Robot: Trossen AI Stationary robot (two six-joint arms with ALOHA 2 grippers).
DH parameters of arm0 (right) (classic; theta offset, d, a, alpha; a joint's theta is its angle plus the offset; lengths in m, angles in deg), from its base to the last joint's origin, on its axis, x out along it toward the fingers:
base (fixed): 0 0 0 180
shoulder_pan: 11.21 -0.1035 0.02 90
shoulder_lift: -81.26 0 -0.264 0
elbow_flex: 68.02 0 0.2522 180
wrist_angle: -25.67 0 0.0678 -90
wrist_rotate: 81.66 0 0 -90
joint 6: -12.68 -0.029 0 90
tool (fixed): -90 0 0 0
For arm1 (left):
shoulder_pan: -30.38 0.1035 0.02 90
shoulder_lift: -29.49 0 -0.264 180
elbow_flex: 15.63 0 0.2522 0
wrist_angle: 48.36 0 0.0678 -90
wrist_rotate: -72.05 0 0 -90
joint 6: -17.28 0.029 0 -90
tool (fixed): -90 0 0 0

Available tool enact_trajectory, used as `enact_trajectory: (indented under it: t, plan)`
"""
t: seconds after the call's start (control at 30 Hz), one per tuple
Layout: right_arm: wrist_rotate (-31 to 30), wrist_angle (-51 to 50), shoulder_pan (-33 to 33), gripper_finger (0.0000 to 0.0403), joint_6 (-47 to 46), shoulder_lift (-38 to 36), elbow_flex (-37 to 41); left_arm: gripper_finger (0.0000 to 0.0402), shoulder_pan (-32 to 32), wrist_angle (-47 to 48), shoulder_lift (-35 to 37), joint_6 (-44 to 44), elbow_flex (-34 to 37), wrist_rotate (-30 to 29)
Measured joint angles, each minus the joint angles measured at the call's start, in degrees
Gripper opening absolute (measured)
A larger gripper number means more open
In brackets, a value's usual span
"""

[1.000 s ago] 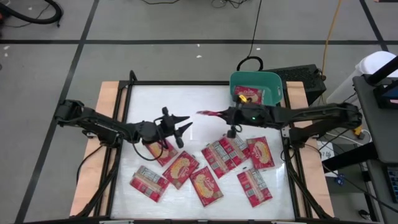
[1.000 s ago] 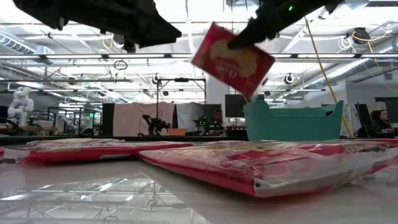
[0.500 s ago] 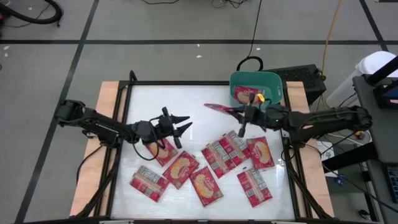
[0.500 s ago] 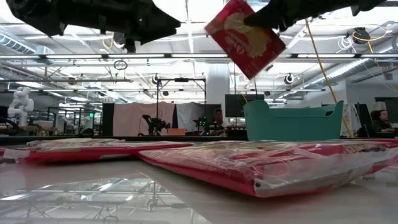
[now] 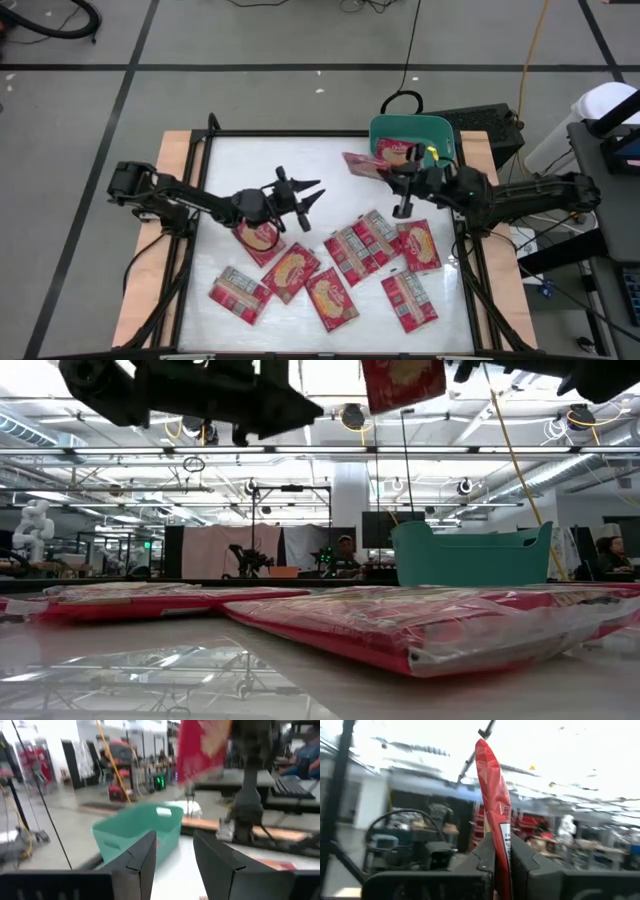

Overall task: Sort popcorn bags into baskets
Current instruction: Put the red popcorn bag into the green bin

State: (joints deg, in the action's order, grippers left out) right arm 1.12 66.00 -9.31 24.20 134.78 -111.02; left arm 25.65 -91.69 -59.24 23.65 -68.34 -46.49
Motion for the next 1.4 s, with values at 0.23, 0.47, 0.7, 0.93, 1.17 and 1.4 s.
enact_trajectory:
  t: [0.23, 0.47, 0.7, 0.93, 1.17, 1.4]
  plan:
    - [6.52, 8.04, 1.31, 0.0012, -3.98, 1.67, 1.71, 0.0136, 1.40, -7.16, 0.00, 4.52, -1.74, 7.68]
    - [13.01, 17.45, 1.37, 0.0012, -4.91, 7.67, 1.88, 0.0138, 2.29, -6.98, -1.00, 5.91, -6.08, 19.97]
    - [13.50, 24.09, 1.37, 0.0012, -6.98, 10.92, 1.86, 0.0188, 2.70, -6.61, -3.28, 6.92, -8.41, 22.46]
    - [15.03, 28.81, 1.41, 0.0012, -8.51, 13.04, 1.86, 0.0245, 4.16, -6.55, -7.77, 3.73, -12.14, 22.18]
    - [14.99, 28.80, 1.41, 0.0013, -8.50, 13.32, 1.81, 0.0204, 3.81, -7.00, -11.53, 5.59, -15.84, 23.05]
    - [13.19, 28.61, 1.53, 0.0015, -11.75, 13.16, 1.78, 0.0061, 4.27, -5.63, -10.32, 5.59, -15.97, 21.62]
